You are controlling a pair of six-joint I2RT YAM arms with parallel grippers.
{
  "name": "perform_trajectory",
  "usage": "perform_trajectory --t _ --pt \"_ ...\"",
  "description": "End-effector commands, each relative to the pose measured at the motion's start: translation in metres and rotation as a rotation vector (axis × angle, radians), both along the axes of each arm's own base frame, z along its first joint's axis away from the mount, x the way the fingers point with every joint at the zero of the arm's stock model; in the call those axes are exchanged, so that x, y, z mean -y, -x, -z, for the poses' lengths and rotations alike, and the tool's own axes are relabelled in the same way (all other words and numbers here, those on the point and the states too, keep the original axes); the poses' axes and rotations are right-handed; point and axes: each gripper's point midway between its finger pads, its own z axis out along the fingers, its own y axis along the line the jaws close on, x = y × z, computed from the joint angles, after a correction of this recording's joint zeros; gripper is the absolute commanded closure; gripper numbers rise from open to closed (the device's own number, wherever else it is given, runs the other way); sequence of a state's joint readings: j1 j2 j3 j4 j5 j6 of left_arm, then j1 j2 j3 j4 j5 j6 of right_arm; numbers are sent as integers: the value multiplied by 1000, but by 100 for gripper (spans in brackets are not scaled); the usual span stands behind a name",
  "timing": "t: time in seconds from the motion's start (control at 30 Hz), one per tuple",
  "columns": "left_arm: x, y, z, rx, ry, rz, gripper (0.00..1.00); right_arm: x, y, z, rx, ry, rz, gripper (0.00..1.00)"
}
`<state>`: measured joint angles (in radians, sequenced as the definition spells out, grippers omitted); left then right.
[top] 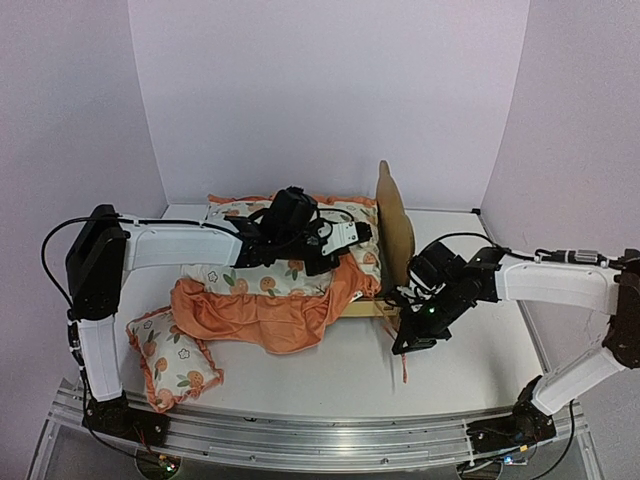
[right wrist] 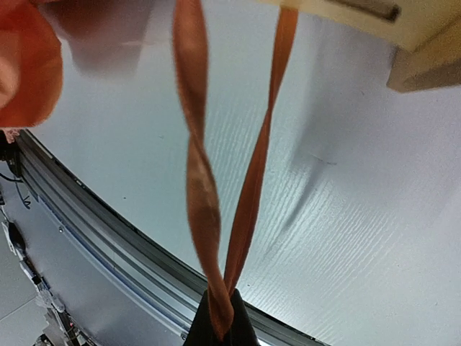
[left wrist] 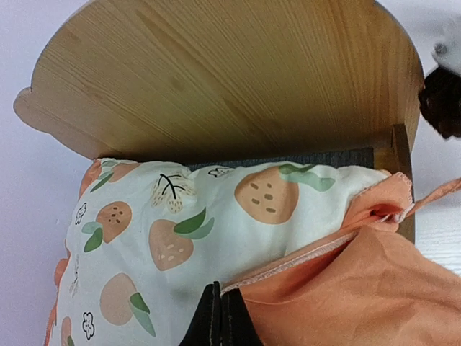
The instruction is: Set up the pet bed
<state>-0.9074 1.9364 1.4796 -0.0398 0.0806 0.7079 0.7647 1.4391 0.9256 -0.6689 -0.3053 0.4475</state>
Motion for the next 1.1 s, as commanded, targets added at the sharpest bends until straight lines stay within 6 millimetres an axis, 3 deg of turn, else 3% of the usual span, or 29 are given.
perform_trajectory --t 0.0,0.07,0.1,0.2,0.33,0.43,0.5,0.57,0.63,0.77,1.07 --pt "-4 9 3 16 -25 80 65 -9 20 -26 -76 -54 -38 100" --pt "-4 30 7 -29 -33 138 42 -12 16 -26 -90 -51 -11 100" --pt "-4 39 8 -49 -30 161 36 -13 15 -26 -94 -46 1 100" --pt "-2 68 -1 -102 0 224 28 -17 10 -26 -105 -43 22 100" --pt "7 114 -40 -105 94 310 29 -21 10 -28 -122 -55 27 100" --pt "9 169 -47 -120 159 444 38 -22 17 -27 -157 -67 25 100" --pt "9 197 -37 -144 206 520 48 -21 20 -24 -174 -67 22 100" --pt "12 210 -16 -142 224 550 54 -19 22 -22 -182 -65 22 100" --pt "24 209 -3 -104 247 549 55 -19 23 -23 -182 -68 20 100" --pt "50 175 15 23 305 434 52 -20 23 -24 -175 -75 7 100" --pt "71 140 47 153 302 328 52 -24 21 -28 -167 -103 -18 100"
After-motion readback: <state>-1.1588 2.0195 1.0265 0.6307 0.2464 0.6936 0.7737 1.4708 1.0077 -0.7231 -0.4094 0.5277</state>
